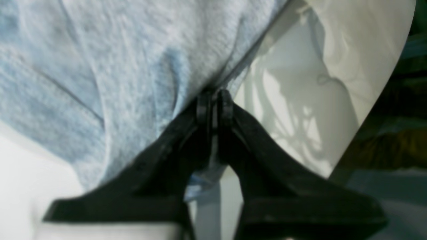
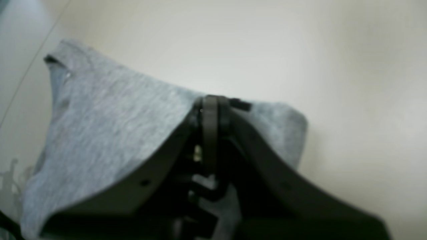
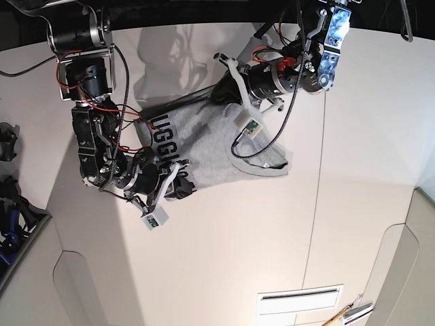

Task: Fold the T-shirt properly
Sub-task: 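Lower the folded shirt onto the table and open both grippers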

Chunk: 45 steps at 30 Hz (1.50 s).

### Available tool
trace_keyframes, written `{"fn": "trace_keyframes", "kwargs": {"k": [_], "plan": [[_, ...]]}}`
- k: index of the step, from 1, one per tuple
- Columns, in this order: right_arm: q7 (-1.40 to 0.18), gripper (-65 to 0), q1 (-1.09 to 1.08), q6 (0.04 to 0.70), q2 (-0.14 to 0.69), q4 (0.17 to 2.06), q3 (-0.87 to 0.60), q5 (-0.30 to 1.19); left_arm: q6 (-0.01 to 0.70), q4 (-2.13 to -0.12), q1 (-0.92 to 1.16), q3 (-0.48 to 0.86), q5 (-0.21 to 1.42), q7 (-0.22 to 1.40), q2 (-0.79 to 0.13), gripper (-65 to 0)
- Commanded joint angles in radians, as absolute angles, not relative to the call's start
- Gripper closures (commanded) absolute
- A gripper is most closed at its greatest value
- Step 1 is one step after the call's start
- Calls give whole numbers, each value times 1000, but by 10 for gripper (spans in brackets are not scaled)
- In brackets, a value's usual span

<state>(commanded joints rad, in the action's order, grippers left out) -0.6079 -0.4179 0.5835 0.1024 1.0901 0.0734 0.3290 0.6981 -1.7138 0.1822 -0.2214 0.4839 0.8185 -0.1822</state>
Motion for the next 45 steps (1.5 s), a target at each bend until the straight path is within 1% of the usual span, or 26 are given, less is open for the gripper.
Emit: {"fn": "trace_keyframes", "kwargs": {"k": [3, 6, 8, 12, 17, 22, 25, 30, 36, 40, 45], "plan": [[-641, 0, -418, 583, 111, 1090, 73, 332, 698, -1681, 138, -128, 476, 818, -186, -43], [-659, 0, -402, 583, 134, 1097, 72, 382, 698, -1643, 93, -25, 472, 812, -186, -43], [-675, 0, -380, 584, 144, 1103, 72, 418, 698, -1605, 54, 16, 469, 797, -186, -43], [-702, 0, -284, 584, 146, 1164, 72, 502, 698, -1504, -39, 27, 452, 789, -186, -43], [-702, 0, -130, 584, 146, 1325, 72, 551, 698, -1406, -134, 27, 451, 788, -186, -43], [-709, 0, -69, 583, 133, 1426, 72, 554, 698, -1395, -200, 27, 454, 793, -186, -43], [-719, 0, -74, 583, 133, 1450, 54, 554, 698, -1428, -219, 33, 509, 845, -187, -43], [-792, 0, -70, 583, 133, 1534, -47, 561, 698, -1569, -179, 130, 641, 962, -199, -43], [-897, 0, -68, 583, 135, 1611, -200, 574, 698, -1652, -30, 247, 764, 978, -278, -43], [-929, 0, -2, 590, 184, 1646, -293, 705, 698, -1744, 107, 337, 789, 989, -284, -43], [-944, 0, 154, 592, 255, 1728, -313, 763, 698, -1841, 286, 449, 825, 1012, -283, -43]]}}
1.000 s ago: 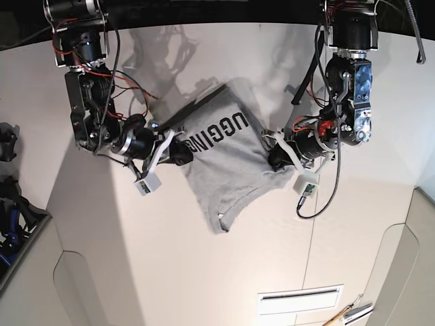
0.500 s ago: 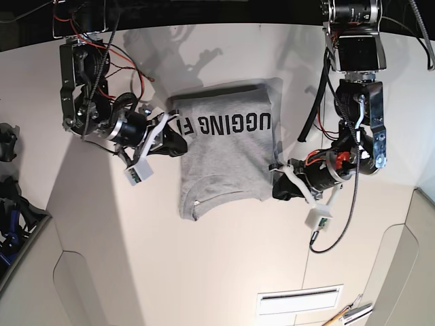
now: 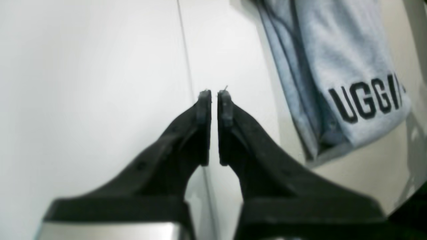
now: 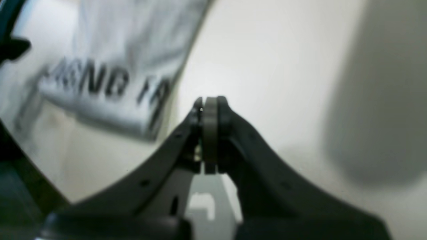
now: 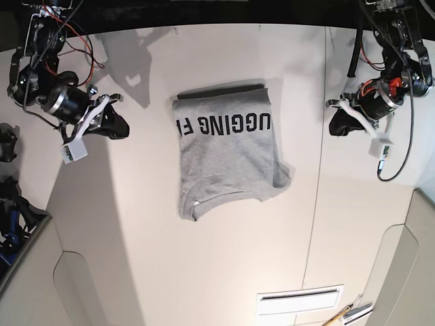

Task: Fold the T-shirt properly

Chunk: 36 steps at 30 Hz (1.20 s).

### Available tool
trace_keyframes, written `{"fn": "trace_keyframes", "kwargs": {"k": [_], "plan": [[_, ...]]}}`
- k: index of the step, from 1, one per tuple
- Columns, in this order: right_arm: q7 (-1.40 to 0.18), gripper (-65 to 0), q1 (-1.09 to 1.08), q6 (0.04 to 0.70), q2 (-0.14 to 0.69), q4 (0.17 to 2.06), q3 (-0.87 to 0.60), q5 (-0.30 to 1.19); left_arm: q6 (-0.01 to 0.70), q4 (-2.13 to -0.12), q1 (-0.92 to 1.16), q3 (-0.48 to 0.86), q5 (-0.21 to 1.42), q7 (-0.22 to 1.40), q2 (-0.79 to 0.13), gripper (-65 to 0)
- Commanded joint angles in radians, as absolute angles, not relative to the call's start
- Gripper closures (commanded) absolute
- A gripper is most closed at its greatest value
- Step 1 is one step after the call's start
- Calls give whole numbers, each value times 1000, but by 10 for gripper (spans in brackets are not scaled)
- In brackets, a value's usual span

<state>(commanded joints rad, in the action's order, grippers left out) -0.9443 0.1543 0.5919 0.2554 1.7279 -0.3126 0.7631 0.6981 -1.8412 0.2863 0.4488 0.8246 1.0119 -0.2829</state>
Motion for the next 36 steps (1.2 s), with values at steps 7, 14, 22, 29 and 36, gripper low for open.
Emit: {"fn": "trace_keyframes", "kwargs": {"k": [7, 14, 22, 29, 36], "plan": [[-969, 0, 377, 599, 437, 1767, -265, 928, 698, -1897, 612, 492, 848, 1015, -283, -43], [-1034, 0, 512, 606, 552, 1767, -217, 1060, 698, -1897, 886, 492, 748, 1013, -252, -43], [-1058, 0, 673, 607, 579, 1767, -187, 1177, 698, -1868, 1065, 490, 622, 930, -248, -43], [-1031, 0, 701, 606, 585, 1746, 92, 942, 698, -1658, 1067, 464, 608, 780, -250, -43], [-735, 0, 630, 598, 651, 1572, 408, 656, 698, -1354, 974, 266, 463, 553, -250, -43]]}}
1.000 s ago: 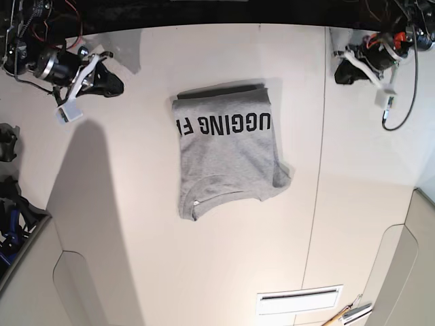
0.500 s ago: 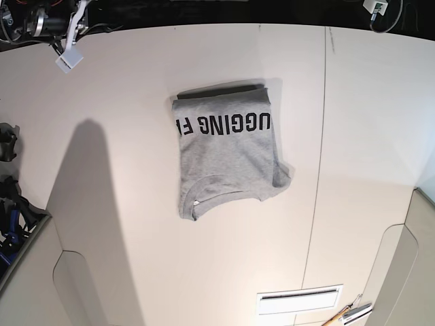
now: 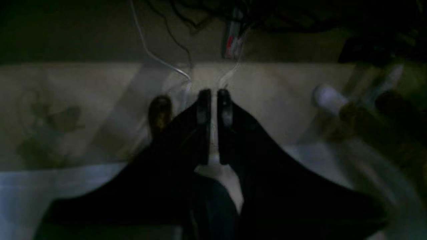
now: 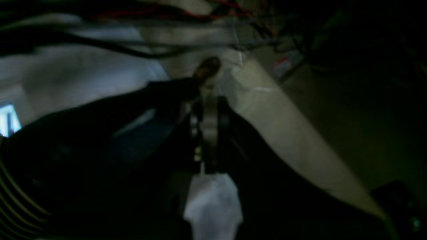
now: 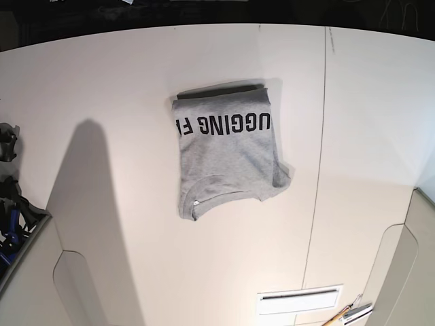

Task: Fold the T-shirt properly

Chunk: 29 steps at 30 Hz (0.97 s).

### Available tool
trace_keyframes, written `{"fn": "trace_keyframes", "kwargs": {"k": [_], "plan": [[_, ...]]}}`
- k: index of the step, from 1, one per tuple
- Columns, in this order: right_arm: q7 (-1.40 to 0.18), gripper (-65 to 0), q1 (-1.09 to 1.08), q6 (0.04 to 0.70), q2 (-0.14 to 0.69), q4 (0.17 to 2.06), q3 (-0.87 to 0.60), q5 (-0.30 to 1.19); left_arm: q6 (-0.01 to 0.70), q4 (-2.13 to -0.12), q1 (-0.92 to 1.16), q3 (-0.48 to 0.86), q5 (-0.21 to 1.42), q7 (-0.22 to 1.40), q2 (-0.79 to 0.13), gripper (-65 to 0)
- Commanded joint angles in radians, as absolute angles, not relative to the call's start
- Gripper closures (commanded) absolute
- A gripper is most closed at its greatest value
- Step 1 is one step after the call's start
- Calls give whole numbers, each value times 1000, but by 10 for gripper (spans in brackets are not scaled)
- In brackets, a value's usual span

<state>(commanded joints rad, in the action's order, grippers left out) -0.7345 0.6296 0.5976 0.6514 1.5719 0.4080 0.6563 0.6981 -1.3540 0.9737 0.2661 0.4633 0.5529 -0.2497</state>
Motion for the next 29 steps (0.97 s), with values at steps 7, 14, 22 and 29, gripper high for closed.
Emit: {"fn": "trace_keyframes", "kwargs": {"k": [7, 14, 22, 29], "plan": [[-733, 0, 467, 540, 648, 1221, 559, 598, 593, -1043, 743, 126, 426, 519, -249, -43], [-728, 0, 364, 528, 582, 994, 558, 486, 455, -830, 559, 5, 425, 519, -252, -43], [-700, 0, 249, 472, 514, 837, 559, 319, 357, -768, 437, -93, 425, 519, -250, -43], [-688, 0, 213, 415, 514, 810, 558, 269, 352, -768, 404, -93, 420, 520, -250, -43]]}}
